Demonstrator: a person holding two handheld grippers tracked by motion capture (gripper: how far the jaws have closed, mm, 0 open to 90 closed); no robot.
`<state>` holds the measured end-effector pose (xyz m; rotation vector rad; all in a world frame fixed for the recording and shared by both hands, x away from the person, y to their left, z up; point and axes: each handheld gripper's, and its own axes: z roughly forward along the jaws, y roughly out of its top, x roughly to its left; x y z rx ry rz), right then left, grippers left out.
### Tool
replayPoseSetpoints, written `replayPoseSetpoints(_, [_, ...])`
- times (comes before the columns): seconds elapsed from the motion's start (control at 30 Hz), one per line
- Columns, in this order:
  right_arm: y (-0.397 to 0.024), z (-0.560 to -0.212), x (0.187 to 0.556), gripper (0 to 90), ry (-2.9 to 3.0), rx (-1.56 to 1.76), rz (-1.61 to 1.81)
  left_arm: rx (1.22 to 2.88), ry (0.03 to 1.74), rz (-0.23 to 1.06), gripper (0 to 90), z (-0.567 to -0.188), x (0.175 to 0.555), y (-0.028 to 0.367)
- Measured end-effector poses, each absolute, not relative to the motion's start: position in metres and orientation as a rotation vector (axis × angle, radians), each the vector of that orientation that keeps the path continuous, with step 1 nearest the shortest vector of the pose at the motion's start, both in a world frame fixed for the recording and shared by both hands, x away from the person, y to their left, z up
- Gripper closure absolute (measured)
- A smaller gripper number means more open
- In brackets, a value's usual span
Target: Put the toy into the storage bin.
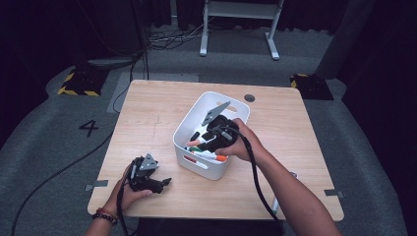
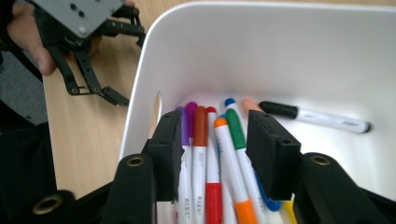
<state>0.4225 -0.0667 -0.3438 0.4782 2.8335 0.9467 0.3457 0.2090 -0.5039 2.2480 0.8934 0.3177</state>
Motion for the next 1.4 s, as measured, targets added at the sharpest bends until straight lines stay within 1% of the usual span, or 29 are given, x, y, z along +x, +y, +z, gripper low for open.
replayPoseSetpoints(0.2, [-0.111,-0.321,0.406,52.7,2.695,0.412,1.111,2.248,0.894,0.317,15.7,-0.504,0.346,0.209])
replayPoseSetpoints(0.33, [-0.143,-0.319,0.391,49.3,2.645,0.404,1.126,2.248,0.894,0.318,15.7,-0.504,0.346,0.209])
replayPoseSetpoints(0.47, [-0.179,-0.324,0.375,48.1,2.602,0.427,1.151,2.246,0.894,0.312,15.7,-0.504,0.346,0.209])
replayPoseSetpoints(0.53, [-0.200,-0.331,0.365,47.4,2.586,0.432,1.163,2.248,0.894,0.318,15.7,-0.504,0.346,0.209])
replayPoseSetpoints(0.63, [-0.229,-0.348,0.352,44.0,2.573,0.448,1.115,2.248,0.894,0.319,15.7,-0.504,0.346,0.209])
replayPoseSetpoints(0.77, [-0.261,-0.376,0.334,45.2,2.553,0.520,1.061,2.248,0.894,0.316,15.7,-0.504,0.346,0.209])
replayPoseSetpoints(0.83, [-0.277,-0.393,0.324,45.8,2.553,0.602,1.111,2.248,0.894,0.316,15.6,-0.504,0.346,0.209])
replayPoseSetpoints(0.9, [-0.286,-0.406,0.316,45.8,2.543,0.642,1.092,2.248,0.895,0.316,15.7,-0.504,0.346,0.209])
replayPoseSetpoints(1.13, [-0.305,-0.443,0.293,43.6,2.510,0.796,1.082,2.247,0.896,0.317,15.6,-0.504,0.346,0.209])
replayPoseSetpoints(1.4, [-0.307,-0.468,0.295,42.6,2.532,0.920,0.988,2.247,0.896,0.318,15.6,-0.504,0.346,0.209])
